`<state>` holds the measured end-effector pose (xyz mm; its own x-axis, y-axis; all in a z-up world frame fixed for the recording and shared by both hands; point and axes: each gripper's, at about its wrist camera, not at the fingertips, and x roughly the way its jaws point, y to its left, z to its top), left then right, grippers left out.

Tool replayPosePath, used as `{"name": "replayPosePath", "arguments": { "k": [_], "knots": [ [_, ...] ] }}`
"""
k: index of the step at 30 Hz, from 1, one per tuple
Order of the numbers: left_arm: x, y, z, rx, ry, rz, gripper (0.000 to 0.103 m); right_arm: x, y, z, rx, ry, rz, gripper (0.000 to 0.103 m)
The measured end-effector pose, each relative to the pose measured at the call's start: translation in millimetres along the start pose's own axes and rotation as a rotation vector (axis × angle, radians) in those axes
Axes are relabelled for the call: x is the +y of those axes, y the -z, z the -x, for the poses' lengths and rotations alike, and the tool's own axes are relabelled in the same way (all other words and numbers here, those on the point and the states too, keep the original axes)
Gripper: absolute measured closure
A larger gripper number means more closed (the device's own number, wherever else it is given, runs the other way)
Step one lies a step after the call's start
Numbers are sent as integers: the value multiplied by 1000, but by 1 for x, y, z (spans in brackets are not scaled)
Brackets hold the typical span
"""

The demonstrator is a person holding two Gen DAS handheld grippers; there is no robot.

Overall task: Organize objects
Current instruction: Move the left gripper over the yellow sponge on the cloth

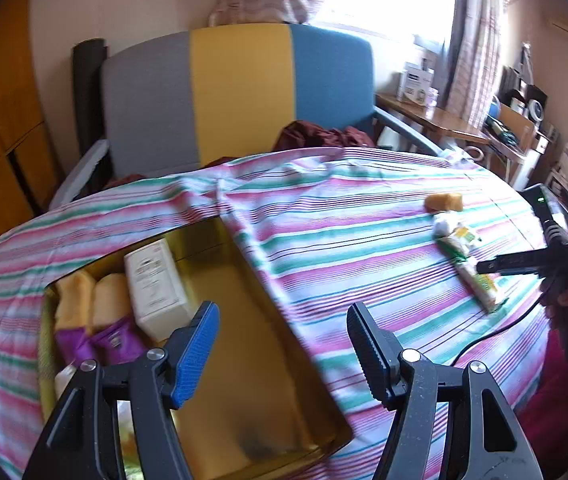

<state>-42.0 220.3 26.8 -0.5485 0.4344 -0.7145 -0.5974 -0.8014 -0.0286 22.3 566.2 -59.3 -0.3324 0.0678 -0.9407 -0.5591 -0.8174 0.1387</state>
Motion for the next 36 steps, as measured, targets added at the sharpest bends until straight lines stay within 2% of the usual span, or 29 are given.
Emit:
{"name": "replayPosePath", "arguments": {
  "k": [6, 7, 8, 9, 11, 20, 23, 31, 36],
  "knots": [
    [-36, -31, -27, 33, 82, -33, 36, 7, 4, -16, 56, 31, 51, 37],
    [-41, -37, -33, 40, 94, -38, 36, 9, 5, -17, 63, 49, 60, 39],
    [-46, -40, -36, 45, 105, -43, 36, 10, 6, -19, 71, 69, 69, 49],
    [-53, -46, -41, 51, 117, -47, 36, 11, 7, -19, 68, 90, 82, 53],
    [-65, -56, -53, 70, 144, -49, 36, 13, 9, -18, 67, 109, 96, 54],
    [-122, -104, -126, 235, 316, 21, 35, 10, 13, -17, 79, 96, 80, 54],
    [-143, -120, -157, 289, 366, 62, 30, 9, 14, -17, 80, 85, 74, 54],
    [-195, -155, -237, 439, 434, 111, 24, 10, 16, -16, 81, 73, 76, 52],
    [-220, -167, -280, 528, 435, 152, 22, 11, 17, -17, 82, 66, 77, 52]
  ]
}}
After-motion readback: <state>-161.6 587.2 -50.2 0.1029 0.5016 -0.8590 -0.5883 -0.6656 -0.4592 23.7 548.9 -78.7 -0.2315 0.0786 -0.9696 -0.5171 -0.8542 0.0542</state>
